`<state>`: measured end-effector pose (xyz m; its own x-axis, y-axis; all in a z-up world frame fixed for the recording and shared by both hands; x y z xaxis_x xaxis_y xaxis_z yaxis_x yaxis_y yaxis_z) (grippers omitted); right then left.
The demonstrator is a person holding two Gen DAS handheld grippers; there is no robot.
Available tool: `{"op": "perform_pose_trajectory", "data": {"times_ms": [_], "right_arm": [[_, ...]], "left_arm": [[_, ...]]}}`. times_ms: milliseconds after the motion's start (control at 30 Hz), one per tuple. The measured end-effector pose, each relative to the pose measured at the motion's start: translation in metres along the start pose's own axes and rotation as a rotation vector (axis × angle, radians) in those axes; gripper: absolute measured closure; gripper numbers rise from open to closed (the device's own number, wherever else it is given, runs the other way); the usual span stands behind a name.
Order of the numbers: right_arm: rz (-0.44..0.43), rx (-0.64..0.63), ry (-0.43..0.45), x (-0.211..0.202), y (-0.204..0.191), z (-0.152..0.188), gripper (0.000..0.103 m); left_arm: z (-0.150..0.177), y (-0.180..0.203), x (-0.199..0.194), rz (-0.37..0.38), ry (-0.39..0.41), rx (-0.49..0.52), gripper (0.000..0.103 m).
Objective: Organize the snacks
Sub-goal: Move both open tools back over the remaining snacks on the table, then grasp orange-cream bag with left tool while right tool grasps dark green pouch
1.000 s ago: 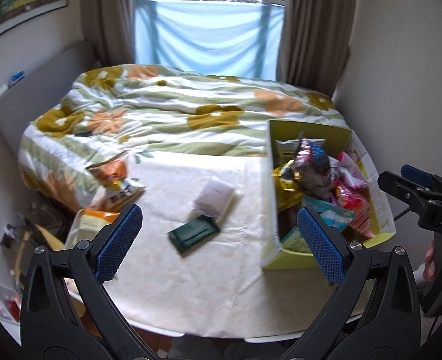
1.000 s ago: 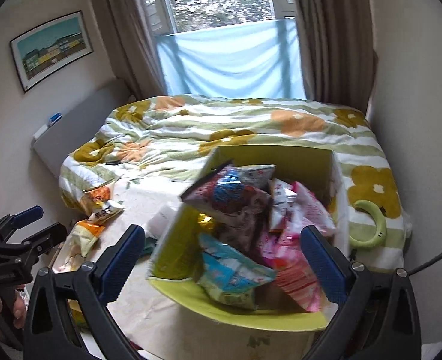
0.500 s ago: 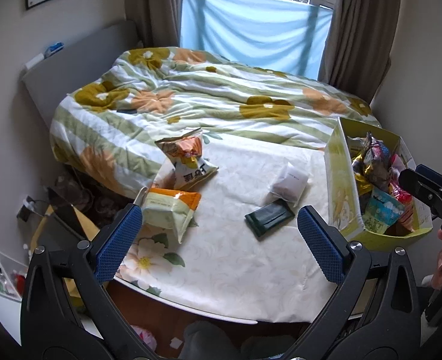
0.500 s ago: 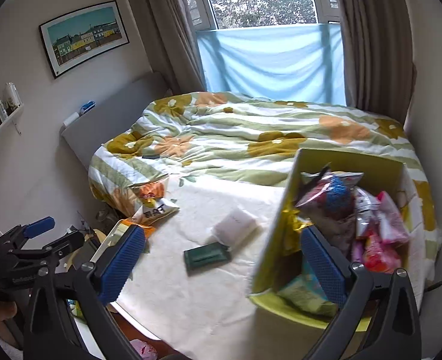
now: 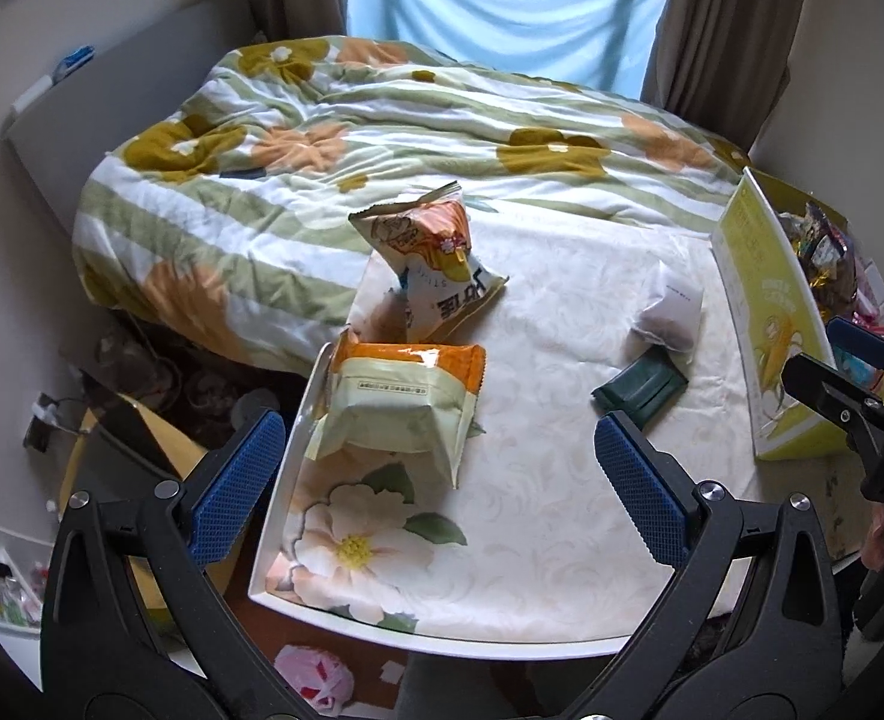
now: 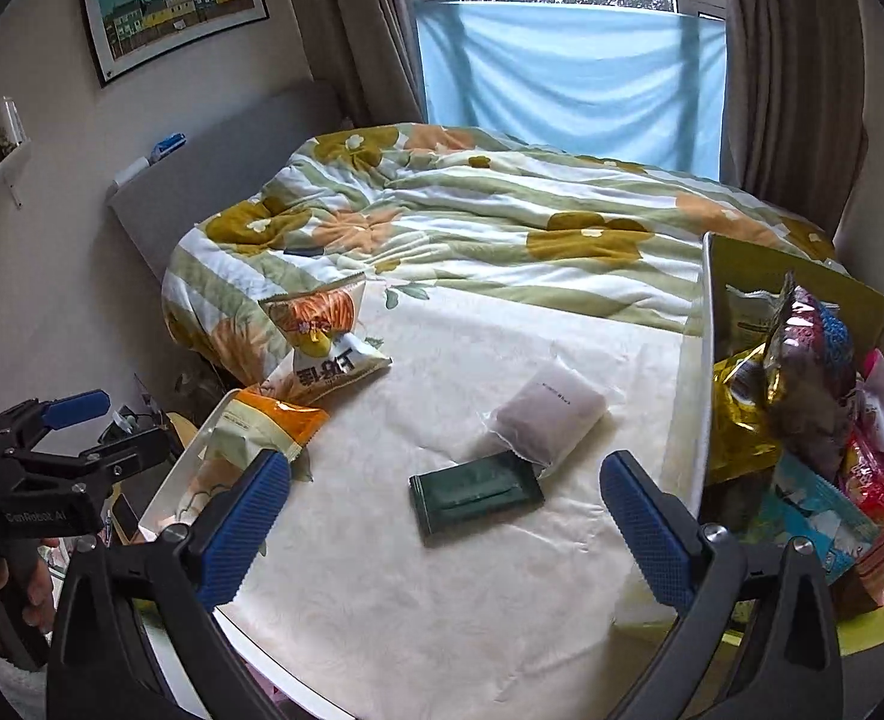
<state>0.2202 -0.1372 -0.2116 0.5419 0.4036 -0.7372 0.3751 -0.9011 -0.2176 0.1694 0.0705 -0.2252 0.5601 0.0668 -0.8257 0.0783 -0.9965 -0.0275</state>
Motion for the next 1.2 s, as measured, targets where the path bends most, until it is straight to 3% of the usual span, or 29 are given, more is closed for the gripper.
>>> {"op": "perform_pose_trajectory", "data": {"times_ms": [333, 533, 1033, 1200], "right_arm": [[0.09, 0.003, -0.062, 0.07, 0.005, 0.025, 0.0], [0.11, 0.003, -0.114, 0.098, 0.01, 0.039, 0.0], [0.128, -0.102, -0.195, 0.141, 0.018, 0.054, 0.0], [0.113, -0.109, -0.235, 0.156, 0.024, 0.057, 0.006]], "left_arm": [[0.004, -0.013, 0.081, -0.079, -0.033, 0.131, 0.001], [0.007, -0.015, 0.122, -0.059, -0.09, 0.16, 0.001], [0.011, -0.016, 0.162, 0.024, -0.17, 0.15, 0.001], [0.011, -0.008, 0.164, 0.03, -0.167, 0.173, 0.001]]}}
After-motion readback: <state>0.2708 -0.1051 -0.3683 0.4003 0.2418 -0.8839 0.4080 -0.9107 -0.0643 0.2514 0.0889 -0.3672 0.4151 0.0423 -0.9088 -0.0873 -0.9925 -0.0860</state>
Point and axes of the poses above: each gripper's, at about its wrist camera, not at the fingertips, and x roughly the way its jaws point, y to its right, z to its underside, the point moved 6 cm from there along x, roughly the way its jaws point, and after that the axes turned 5 degrees about x, right-handed, at the moved point
